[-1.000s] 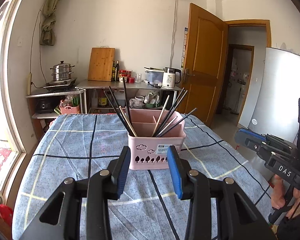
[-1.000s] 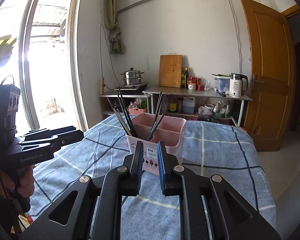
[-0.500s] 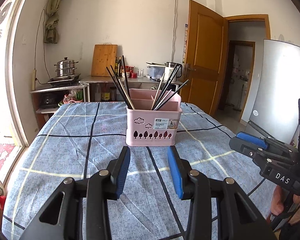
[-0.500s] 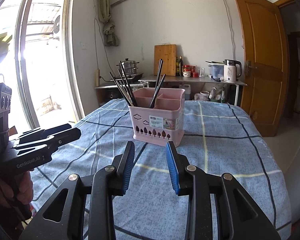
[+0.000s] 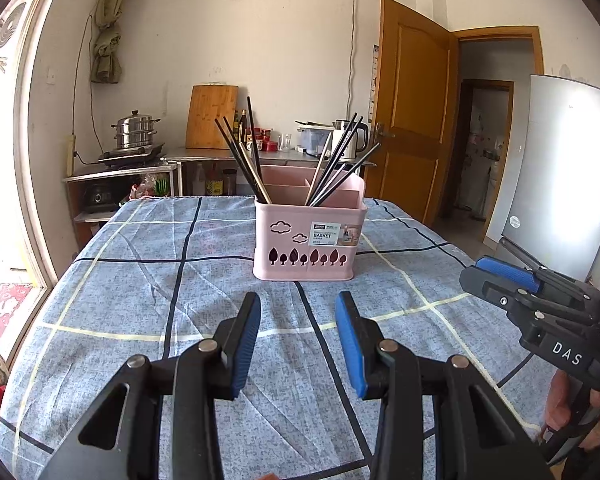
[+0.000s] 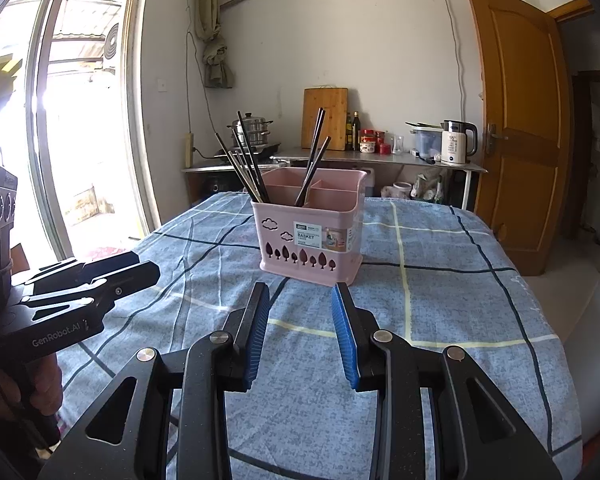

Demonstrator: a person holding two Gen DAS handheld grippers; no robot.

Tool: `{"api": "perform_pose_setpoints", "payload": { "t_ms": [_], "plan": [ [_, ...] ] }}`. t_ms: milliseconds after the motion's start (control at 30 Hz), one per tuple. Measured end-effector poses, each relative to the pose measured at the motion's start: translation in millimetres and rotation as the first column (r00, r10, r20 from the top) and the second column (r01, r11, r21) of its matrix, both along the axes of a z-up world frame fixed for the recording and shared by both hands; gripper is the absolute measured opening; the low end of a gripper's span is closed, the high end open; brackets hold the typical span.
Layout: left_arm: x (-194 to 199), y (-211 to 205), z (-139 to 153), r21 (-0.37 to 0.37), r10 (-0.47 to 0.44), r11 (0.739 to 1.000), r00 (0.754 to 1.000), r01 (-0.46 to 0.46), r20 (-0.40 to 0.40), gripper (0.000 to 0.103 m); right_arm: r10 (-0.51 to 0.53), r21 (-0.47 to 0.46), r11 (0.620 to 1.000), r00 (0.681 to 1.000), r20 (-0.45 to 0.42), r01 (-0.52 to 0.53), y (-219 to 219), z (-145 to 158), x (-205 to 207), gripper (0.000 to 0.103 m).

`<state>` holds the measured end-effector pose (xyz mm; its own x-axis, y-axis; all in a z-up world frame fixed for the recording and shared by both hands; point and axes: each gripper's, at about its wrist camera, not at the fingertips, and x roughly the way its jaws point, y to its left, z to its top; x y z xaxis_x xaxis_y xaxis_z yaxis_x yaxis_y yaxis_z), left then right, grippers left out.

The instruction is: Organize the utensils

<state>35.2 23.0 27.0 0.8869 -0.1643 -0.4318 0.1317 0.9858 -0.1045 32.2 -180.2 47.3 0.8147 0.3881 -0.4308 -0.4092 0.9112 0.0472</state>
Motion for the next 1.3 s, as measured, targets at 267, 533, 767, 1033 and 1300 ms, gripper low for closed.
{"api": "perform_pose_setpoints", "payload": {
  "t_ms": [267,533,767,1033,1300],
  "plan": [
    [0.3,-3.1,-0.8,0.001,-0.001,1.0,1.0,0.001,-0.004,0.041,0.006,0.0,1.0,1.0,-0.008,-0.006,2.3,-2.8,0.2,0.033],
    [0.2,-3.7,-0.9,0.002,0.01,1.0,1.0,-0.01,-0.001,0.041,0.007,-0.001,1.0,1.0,-0.009,-0.007,3.2,-3.1,-1.4,0.033],
    [-0.4,-4.5,-1.4,0.006,0.007,1.0,1.0,-0.007,-0.004,0.041,0.009,-0.001,1.0,1.0,-0.014,-0.009,4.1,-4.3,-1.4,0.033],
    [-1.8,-7.1,-1.4,0.012,0.008,1.0,1.0,-0.008,-0.005,0.041,0.011,0.001,1.0,1.0,-0.018,-0.011,4.4,-5.2,-1.6,0.033],
    [-2.7,-8.3,-2.0,0.012,0.008,1.0,1.0,-0.008,-0.007,0.041,0.011,-0.003,1.0,1.0,-0.023,-0.012,4.6,-6.0,-1.0,0.033]
  ]
}}
